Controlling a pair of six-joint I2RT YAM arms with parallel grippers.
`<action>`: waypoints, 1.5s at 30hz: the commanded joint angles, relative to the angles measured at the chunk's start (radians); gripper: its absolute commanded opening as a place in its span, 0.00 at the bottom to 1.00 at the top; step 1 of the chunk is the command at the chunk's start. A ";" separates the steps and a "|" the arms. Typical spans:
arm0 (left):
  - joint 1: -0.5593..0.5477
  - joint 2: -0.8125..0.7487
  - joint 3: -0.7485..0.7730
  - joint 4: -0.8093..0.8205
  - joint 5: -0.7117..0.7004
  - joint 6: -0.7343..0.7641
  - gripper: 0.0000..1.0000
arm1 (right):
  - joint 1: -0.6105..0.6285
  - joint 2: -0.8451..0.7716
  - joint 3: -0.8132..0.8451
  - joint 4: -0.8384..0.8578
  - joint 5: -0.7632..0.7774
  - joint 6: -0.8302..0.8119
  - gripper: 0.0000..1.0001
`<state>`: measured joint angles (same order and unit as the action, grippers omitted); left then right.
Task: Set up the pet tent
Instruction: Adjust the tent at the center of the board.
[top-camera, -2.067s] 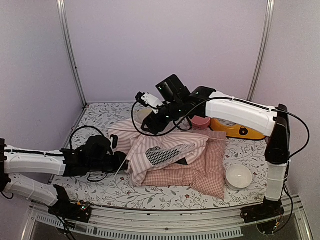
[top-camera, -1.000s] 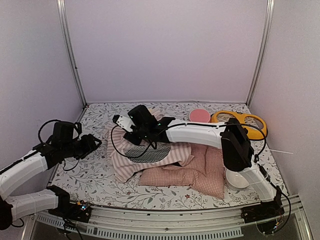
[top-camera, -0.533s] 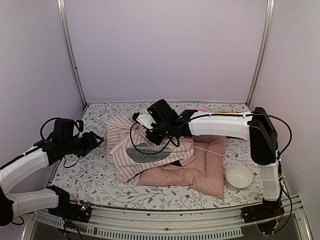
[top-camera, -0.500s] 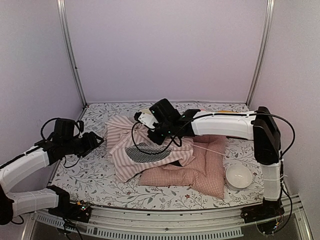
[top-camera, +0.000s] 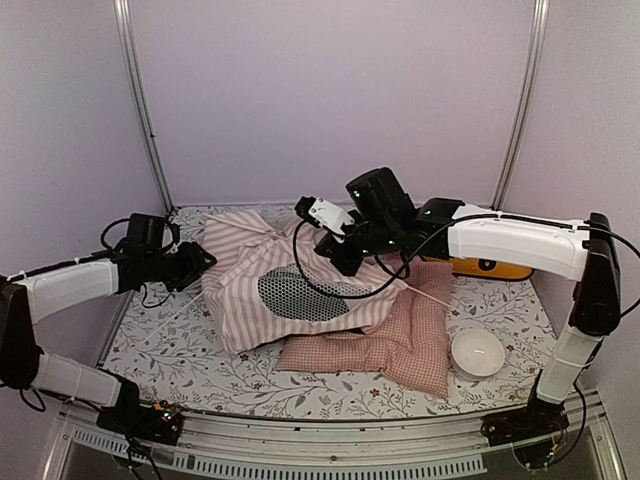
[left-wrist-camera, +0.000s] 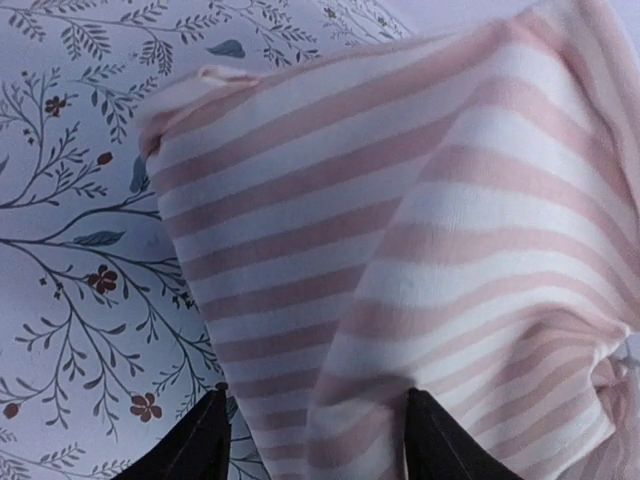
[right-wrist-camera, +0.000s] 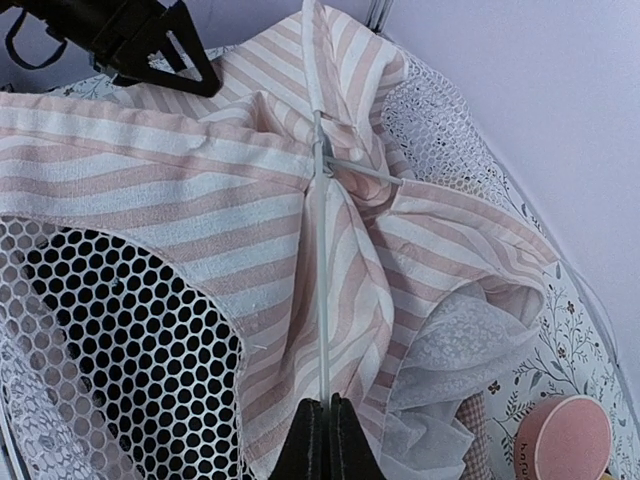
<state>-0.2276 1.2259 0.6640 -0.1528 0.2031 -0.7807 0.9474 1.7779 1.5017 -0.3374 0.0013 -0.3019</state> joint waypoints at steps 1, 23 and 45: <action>0.047 0.079 0.086 0.059 0.074 0.005 0.60 | -0.005 -0.047 -0.006 -0.060 -0.086 0.015 0.00; 0.106 -0.024 -0.004 0.179 0.053 -0.017 0.60 | -0.035 0.186 0.161 -0.236 -0.068 -0.016 0.00; 0.153 0.303 0.052 0.408 -0.062 -0.245 0.60 | -0.036 0.123 0.034 -0.282 -0.108 0.043 0.00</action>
<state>-0.1081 1.4788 0.6926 0.1749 0.1753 -0.9775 0.9157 1.9469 1.5597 -0.5797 -0.0910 -0.2619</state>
